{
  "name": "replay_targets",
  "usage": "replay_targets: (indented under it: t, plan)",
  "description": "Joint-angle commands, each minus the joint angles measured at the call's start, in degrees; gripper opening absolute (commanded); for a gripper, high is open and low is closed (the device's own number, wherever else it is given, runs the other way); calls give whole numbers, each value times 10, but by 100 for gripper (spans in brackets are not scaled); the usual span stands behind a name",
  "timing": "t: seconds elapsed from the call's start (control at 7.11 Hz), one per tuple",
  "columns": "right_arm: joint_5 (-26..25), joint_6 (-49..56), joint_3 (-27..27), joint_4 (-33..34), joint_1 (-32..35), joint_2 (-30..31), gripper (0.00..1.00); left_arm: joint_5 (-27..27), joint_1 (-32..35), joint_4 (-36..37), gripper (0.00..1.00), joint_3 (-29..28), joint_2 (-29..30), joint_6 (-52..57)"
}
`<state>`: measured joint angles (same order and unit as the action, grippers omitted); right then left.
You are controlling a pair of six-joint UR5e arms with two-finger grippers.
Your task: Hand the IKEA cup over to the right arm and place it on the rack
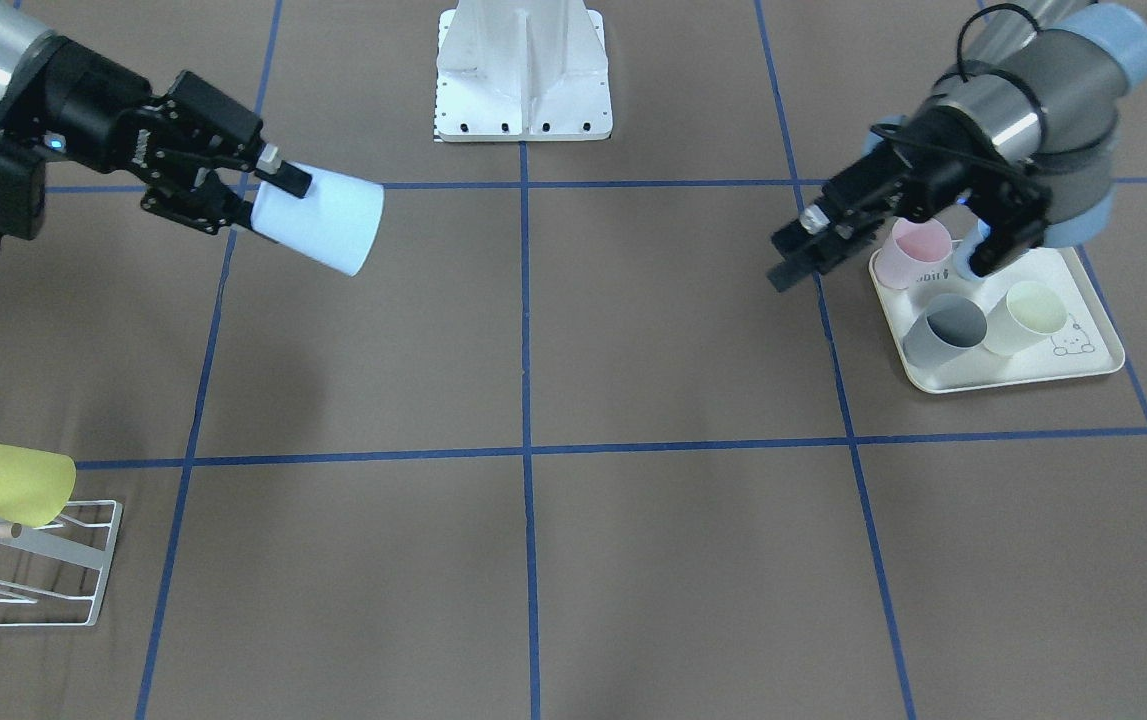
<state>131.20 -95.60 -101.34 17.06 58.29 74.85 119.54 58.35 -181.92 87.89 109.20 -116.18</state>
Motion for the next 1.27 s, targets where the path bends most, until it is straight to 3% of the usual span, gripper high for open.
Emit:
replay_targets:
  t: [0.0,0.28,0.56,1.12]
  plan:
    - [31,162,-1,78,78,56,14,114,112,70,87,-43,-2,114]
    - [31,333,-1,189,136,78,14,133,137,180,87,-41,-13,291]
    - [22,500,0,317,172,78,14,135,162,217,87,-44,-27,374]
    - [-26,688,10,505,176,65,10,133,189,286,87,-44,-60,525]
